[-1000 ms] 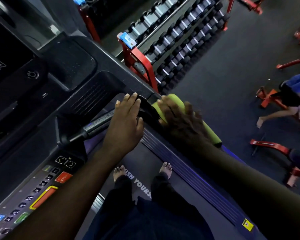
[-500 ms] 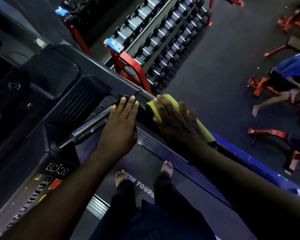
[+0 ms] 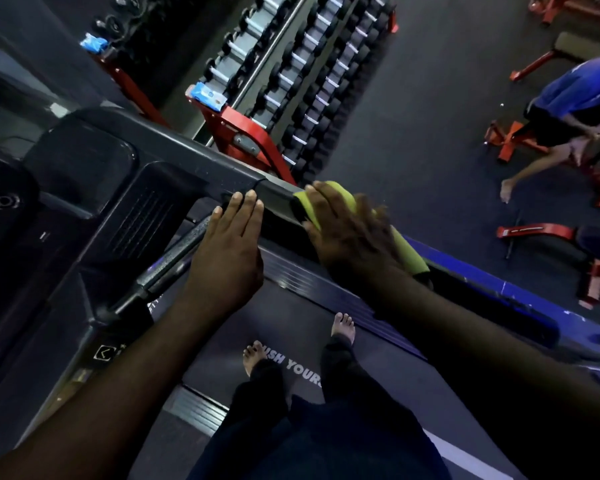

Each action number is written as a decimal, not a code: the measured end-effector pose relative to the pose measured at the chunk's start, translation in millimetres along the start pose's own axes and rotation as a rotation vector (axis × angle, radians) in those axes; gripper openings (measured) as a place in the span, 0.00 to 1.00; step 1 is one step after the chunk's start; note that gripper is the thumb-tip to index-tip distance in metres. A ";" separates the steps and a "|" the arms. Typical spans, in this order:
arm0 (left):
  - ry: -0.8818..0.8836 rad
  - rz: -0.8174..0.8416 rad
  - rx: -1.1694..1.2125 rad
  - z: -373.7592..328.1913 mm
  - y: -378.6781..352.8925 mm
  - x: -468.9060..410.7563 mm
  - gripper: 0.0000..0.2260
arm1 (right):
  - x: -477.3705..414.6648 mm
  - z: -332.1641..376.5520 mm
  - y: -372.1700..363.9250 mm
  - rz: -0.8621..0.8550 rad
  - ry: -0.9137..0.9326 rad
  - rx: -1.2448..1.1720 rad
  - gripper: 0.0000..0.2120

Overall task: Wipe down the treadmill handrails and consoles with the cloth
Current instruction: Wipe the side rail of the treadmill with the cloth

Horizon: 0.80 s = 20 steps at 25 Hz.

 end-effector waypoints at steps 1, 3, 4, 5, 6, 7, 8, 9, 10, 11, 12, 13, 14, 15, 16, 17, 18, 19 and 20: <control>-0.009 0.011 0.007 -0.8 -6.7 1.0 0.37 | -9.9 1.2 -0.3 0.028 -0.009 0.039 0.29; -0.054 0.032 0.016 -6.7 -6.3 1.0 0.37 | 9.8 -17.6 -8.2 0.051 0.036 0.039 0.29; -0.060 0.025 0.012 -11.0 -2.4 -0.8 0.36 | 27.3 -34.2 -17.9 0.066 0.077 0.045 0.30; -0.075 0.018 0.017 -13.7 -1.2 -4.4 0.36 | 46.8 -60.0 -37.6 0.136 0.086 0.057 0.30; -0.120 0.011 0.025 -18.6 -1.8 -7.7 0.37 | 67.6 -88.8 -52.5 0.199 0.043 0.029 0.30; -0.172 0.009 0.017 -25.1 -2.5 -10.3 0.39 | 80.8 -109.5 -61.2 0.228 -0.040 -0.033 0.30; -0.197 0.009 -0.016 -27.1 -6.9 -11.9 0.41 | 83.9 -112.4 -58.8 0.208 -0.106 -0.092 0.30; -0.212 0.023 -0.027 -28.8 -10.2 -13.8 0.42 | 75.2 -103.7 -50.6 0.168 -0.161 -0.081 0.29; -0.220 0.044 -0.032 -29.6 -15.0 -15.8 0.43 | 58.0 -90.5 -36.9 0.085 -0.213 -0.050 0.29; -0.218 0.047 -0.034 -30.6 -19.2 -16.5 0.43 | 39.4 -71.6 -22.7 0.037 -0.241 -0.030 0.29; -0.214 0.046 -0.047 -30.7 -23.2 -15.9 0.42 | 27.0 -56.8 -9.5 0.017 -0.237 -0.042 0.29; -0.205 0.043 -0.057 -31.8 -24.9 -15.4 0.43 | 21.0 -51.2 -4.4 0.039 -0.186 -0.019 0.29; -0.207 0.052 -0.058 -34.4 -26.5 -15.4 0.44 | 30.7 -52.3 -2.2 0.046 -0.118 0.029 0.30; -0.202 0.064 -0.058 -37.3 -26.8 -16.5 0.46 | 46.5 -67.3 -9.2 0.079 -0.074 0.057 0.30; -0.202 0.076 -0.065 -39.8 -28.1 -18.5 0.47 | 68.5 -90.2 -24.1 0.122 -0.066 0.028 0.30; -0.209 0.094 -0.066 -44.2 -27.5 -20.9 0.48 | 93.5 -113.5 -39.0 0.166 -0.116 -0.048 0.30; -0.217 0.101 -0.067 -49.2 -26.2 -24.5 0.49 | 111.7 -129.4 -47.4 0.184 -0.183 -0.127 0.31; -0.219 0.093 -0.067 -52.7 -25.2 -27.3 0.49 | 114.4 -134.1 -48.8 0.192 -0.231 -0.147 0.31; -0.220 0.094 -0.066 -56.2 -24.3 -28.8 0.49 | 103.7 -128.8 -47.3 0.162 -0.244 -0.108 0.30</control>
Point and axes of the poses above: each hand's wrist, its own x-axis away from the middle knuckle, its own y-axis out of the back of the hand, z = x × y, the point moved 9 cm from there along -x, towards the middle knuckle, and after that the axes turned 2 degrees about z, right-handed, at the moved point
